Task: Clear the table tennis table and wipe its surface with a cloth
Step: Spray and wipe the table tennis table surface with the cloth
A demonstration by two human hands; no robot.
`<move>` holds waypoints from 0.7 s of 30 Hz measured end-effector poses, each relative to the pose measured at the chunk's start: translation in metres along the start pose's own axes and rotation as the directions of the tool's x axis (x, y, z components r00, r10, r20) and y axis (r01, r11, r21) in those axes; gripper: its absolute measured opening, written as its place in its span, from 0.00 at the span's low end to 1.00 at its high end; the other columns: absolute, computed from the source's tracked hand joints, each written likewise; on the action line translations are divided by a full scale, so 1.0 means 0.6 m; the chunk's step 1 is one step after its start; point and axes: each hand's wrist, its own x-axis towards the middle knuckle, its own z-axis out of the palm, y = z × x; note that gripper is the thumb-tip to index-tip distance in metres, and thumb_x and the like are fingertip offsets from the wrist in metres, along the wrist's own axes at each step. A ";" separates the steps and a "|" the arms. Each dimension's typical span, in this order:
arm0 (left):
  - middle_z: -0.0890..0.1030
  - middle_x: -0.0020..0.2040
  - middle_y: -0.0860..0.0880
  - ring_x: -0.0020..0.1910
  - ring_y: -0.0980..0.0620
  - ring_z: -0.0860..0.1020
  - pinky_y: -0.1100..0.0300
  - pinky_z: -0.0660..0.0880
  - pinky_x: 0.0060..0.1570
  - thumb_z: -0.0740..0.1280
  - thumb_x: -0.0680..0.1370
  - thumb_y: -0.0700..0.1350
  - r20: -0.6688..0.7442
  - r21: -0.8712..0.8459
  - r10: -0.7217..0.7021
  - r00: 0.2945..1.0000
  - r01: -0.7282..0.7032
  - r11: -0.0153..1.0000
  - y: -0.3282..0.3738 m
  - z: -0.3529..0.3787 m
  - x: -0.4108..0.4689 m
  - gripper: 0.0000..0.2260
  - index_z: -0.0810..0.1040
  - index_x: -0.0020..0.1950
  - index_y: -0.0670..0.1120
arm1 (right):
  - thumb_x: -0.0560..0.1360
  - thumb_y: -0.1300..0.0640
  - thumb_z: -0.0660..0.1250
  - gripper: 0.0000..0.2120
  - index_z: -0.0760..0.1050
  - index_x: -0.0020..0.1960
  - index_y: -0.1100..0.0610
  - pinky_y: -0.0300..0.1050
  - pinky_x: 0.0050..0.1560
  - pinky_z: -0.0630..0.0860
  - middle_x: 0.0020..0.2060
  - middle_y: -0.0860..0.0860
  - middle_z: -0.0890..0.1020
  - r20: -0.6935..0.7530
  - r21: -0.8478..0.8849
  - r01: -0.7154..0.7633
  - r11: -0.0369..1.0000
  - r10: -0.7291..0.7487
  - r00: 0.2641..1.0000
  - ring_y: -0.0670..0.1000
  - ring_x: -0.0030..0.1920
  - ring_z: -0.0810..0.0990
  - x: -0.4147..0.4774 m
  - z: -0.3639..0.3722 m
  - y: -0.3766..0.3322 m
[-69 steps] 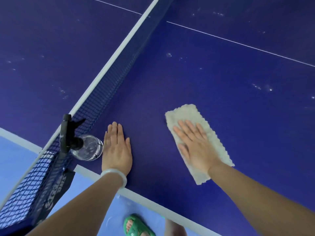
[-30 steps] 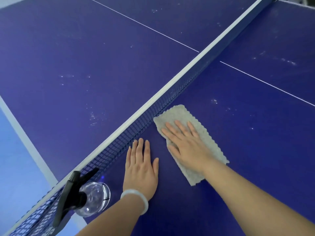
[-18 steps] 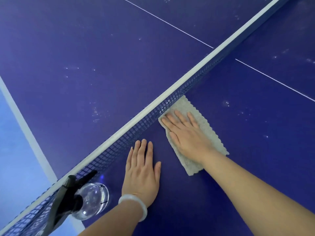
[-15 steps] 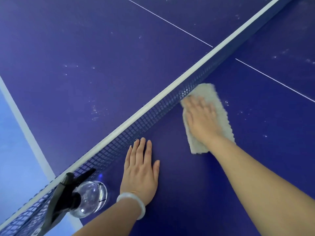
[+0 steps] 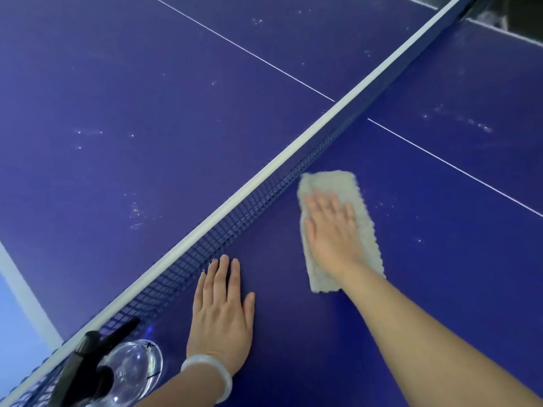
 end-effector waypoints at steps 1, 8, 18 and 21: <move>0.67 0.74 0.41 0.75 0.44 0.60 0.51 0.48 0.75 0.50 0.82 0.55 0.003 -0.007 -0.002 1.000 0.002 1.000 0.000 0.000 0.000 0.27 0.66 0.75 0.40 | 0.83 0.48 0.38 0.26 0.41 0.81 0.47 0.56 0.78 0.38 0.80 0.46 0.45 0.002 0.007 -0.140 0.990 0.140 0.990 0.51 0.79 0.40 0.010 -0.001 0.008; 0.66 0.75 0.40 0.76 0.42 0.62 0.49 0.51 0.76 0.49 0.82 0.54 0.008 -0.096 -0.002 1.000 0.002 0.995 -0.004 -0.001 -0.003 0.27 0.66 0.75 0.39 | 0.81 0.47 0.33 0.28 0.38 0.80 0.49 0.57 0.78 0.38 0.80 0.47 0.43 -0.034 0.017 -0.206 0.978 0.206 0.978 0.51 0.79 0.39 -0.044 0.012 -0.029; 0.59 0.79 0.41 0.79 0.45 0.54 0.53 0.44 0.77 0.54 0.83 0.46 0.014 -0.227 0.171 0.985 -0.164 0.960 0.123 0.001 0.182 0.24 0.59 0.78 0.39 | 0.79 0.46 0.35 0.30 0.44 0.81 0.48 0.57 0.78 0.40 0.80 0.47 0.45 -0.034 0.032 -0.106 0.994 0.107 0.994 0.51 0.79 0.40 -0.030 0.003 -0.014; 0.54 0.80 0.43 0.80 0.47 0.50 0.54 0.41 0.77 0.40 0.82 0.50 0.038 -0.145 0.185 0.982 -0.178 0.973 0.131 0.011 0.200 0.27 0.54 0.80 0.40 | 0.82 0.46 0.39 0.27 0.45 0.81 0.47 0.57 0.78 0.40 0.80 0.46 0.46 -0.030 0.034 -0.021 0.999 0.022 0.999 0.50 0.79 0.40 0.000 -0.006 0.014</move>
